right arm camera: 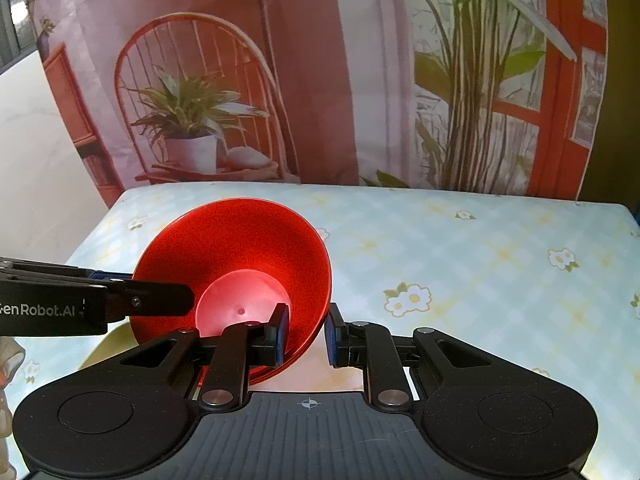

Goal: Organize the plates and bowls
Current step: 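Carry the red bowl stack and lower it onto the green plate stack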

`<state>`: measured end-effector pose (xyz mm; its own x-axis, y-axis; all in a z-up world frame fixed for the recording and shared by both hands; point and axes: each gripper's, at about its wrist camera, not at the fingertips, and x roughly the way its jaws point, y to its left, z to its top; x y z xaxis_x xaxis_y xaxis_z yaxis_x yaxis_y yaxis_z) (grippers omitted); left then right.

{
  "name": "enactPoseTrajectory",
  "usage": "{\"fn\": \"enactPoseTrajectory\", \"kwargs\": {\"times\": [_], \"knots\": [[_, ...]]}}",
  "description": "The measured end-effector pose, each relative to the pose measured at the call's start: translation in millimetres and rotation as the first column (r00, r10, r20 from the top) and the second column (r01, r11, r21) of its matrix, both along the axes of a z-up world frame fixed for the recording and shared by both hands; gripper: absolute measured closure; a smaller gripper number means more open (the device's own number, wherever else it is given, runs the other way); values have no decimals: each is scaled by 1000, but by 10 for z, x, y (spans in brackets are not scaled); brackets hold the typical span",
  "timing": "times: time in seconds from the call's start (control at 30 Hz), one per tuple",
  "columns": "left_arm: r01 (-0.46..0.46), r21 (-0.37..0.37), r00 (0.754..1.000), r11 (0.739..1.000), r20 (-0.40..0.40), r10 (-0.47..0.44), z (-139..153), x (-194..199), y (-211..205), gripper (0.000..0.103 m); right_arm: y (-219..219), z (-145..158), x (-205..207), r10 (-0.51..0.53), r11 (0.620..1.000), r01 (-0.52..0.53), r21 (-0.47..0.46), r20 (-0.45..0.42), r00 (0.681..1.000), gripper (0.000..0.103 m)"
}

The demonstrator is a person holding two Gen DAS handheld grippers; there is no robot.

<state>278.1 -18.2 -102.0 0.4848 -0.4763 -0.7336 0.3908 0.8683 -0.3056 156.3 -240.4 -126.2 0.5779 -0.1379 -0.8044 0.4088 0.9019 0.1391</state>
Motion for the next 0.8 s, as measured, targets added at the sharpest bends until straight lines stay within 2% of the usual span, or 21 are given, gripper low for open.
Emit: {"fn": "enactPoseTrajectory", "kwargs": {"times": [0.47, 0.8], "knots": [[-82, -37, 997, 996, 12, 82, 126, -439, 562, 74, 488, 99, -38, 52, 997, -55, 51, 56, 997, 86], [-129, -39, 991, 991, -41, 127, -67, -551, 804, 74, 772, -87, -14, 76, 992, -79, 100, 36, 996, 86]]}}
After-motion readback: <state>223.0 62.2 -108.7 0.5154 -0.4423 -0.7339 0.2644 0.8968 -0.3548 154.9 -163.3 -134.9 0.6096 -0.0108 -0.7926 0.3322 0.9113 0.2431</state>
